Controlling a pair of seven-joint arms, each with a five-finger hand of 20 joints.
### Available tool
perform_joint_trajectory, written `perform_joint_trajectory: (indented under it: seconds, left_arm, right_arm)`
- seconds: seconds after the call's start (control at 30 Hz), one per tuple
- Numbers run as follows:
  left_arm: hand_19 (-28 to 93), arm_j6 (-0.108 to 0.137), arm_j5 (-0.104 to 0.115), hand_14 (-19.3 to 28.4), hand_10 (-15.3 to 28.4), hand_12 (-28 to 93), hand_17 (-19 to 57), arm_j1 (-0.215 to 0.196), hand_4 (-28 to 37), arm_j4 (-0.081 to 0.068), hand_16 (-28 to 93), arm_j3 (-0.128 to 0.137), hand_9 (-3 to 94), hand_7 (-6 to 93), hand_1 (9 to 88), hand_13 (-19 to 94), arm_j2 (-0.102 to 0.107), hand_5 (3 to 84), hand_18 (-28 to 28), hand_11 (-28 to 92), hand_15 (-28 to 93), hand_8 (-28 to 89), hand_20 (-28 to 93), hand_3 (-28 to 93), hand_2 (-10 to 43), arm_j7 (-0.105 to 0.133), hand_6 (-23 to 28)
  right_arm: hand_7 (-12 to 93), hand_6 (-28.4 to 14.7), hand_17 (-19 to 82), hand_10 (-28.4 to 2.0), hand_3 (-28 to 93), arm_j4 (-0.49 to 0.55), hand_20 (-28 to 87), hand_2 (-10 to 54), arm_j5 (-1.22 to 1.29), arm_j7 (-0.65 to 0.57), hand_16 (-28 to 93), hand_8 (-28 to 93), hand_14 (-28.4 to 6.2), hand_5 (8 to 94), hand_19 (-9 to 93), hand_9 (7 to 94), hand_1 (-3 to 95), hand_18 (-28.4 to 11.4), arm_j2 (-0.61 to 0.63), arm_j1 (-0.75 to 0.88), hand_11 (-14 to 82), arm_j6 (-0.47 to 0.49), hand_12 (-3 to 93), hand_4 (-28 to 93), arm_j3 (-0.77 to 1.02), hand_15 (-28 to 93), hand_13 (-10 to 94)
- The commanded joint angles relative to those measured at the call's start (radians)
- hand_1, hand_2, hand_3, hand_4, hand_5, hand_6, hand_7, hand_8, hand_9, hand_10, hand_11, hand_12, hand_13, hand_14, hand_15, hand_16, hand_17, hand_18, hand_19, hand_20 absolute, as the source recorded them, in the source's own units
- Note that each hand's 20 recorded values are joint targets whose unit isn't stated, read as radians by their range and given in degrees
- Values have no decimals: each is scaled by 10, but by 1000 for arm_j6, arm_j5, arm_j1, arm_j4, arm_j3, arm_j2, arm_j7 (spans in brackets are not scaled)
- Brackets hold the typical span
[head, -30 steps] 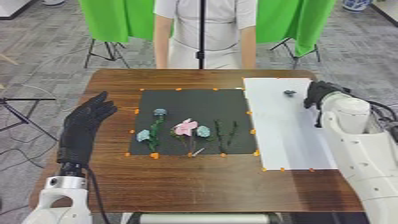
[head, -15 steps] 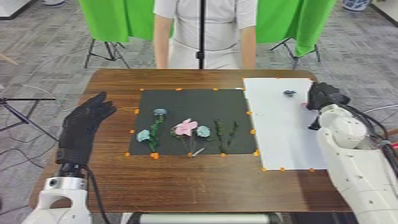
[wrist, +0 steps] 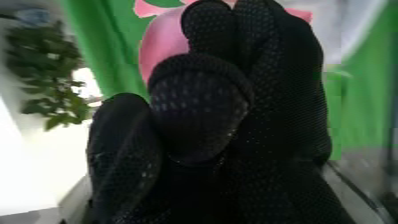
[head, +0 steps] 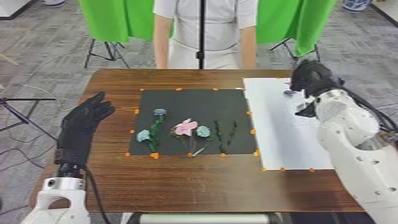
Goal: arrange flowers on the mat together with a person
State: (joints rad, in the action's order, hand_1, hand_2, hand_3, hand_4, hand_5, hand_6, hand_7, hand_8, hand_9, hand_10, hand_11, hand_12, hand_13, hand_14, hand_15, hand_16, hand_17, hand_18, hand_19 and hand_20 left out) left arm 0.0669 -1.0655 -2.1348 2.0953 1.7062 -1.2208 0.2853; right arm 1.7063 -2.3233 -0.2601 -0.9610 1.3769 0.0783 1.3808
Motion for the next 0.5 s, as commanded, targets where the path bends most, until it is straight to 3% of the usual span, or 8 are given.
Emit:
perform_joint_trajectory:
  seconds: [0.03, 0.23, 0.5]
  left_arm:
    - [87, -17, 2, 172, 127, 164, 39, 6, -188, -5, 49, 1, 415, 126, 253, 337, 7, 429, 145, 171, 184, -52, 198, 641, 3, -19, 31]
    - [87, -21, 3, 172, 127, 164, 40, 15, -188, -9, 50, -5, 416, 128, 253, 337, 17, 429, 145, 171, 183, -52, 198, 640, 4, -19, 30]
    - [86, -18, -1, 172, 127, 164, 40, 9, -188, -8, 50, -8, 415, 128, 251, 337, 11, 429, 145, 171, 183, -52, 198, 642, 2, -16, 31]
  right_arm:
    - [199, -28, 778, -94, -283, 132, 355, -95, 84, 12, 155, 204, -12, 816, 820, 937, 915, -49, -73, -8, 197, 47, 319, 576, -88, 555, 937]
    - [196, -26, 777, -94, -283, 109, 355, -95, 119, 7, 157, 206, -10, 816, 823, 937, 908, -49, -131, -53, 198, 102, 328, 581, -193, 557, 937]
    - [195, -23, 775, -89, -283, 55, 354, -95, 91, 8, 158, 206, -10, 815, 831, 937, 901, -50, -174, -81, 214, 129, 328, 581, -264, 561, 937]
